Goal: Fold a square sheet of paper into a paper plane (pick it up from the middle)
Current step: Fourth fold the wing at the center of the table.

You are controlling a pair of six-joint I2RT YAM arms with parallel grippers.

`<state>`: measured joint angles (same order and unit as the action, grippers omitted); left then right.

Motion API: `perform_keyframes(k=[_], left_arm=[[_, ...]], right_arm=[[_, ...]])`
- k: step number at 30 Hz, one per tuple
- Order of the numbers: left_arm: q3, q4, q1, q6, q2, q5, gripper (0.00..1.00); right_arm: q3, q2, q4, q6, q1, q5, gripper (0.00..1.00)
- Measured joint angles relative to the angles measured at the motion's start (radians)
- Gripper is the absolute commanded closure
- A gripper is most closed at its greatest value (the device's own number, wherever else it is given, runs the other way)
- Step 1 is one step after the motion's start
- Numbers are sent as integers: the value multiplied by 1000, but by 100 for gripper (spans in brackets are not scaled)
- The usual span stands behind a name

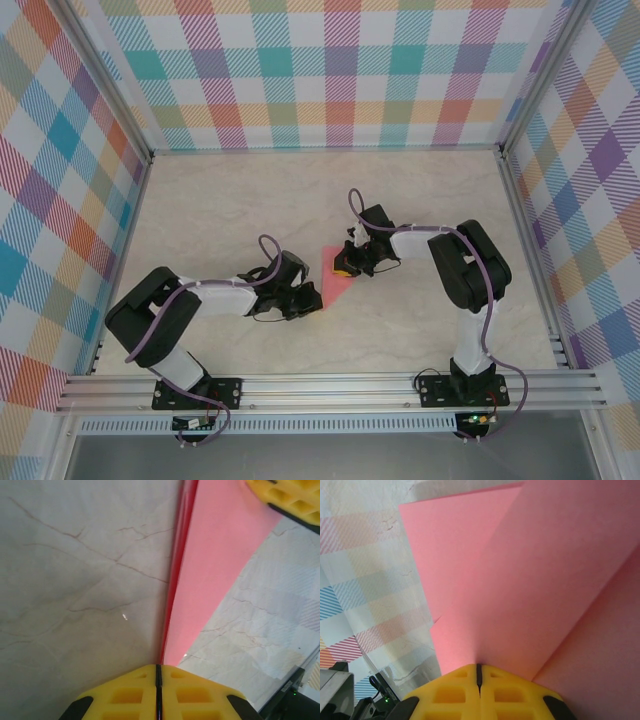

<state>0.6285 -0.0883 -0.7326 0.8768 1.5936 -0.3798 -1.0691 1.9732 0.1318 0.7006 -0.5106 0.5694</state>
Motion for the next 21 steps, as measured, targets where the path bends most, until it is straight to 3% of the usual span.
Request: perform_keyframes(k=[9, 21], left_arm=[[3, 97, -1, -14, -92, 58, 79], [27, 24, -3, -8, -72, 47, 86]], right_arm=[[-1, 1, 0, 0, 0, 0, 96], [-1, 1, 0, 3, 0, 0, 96]])
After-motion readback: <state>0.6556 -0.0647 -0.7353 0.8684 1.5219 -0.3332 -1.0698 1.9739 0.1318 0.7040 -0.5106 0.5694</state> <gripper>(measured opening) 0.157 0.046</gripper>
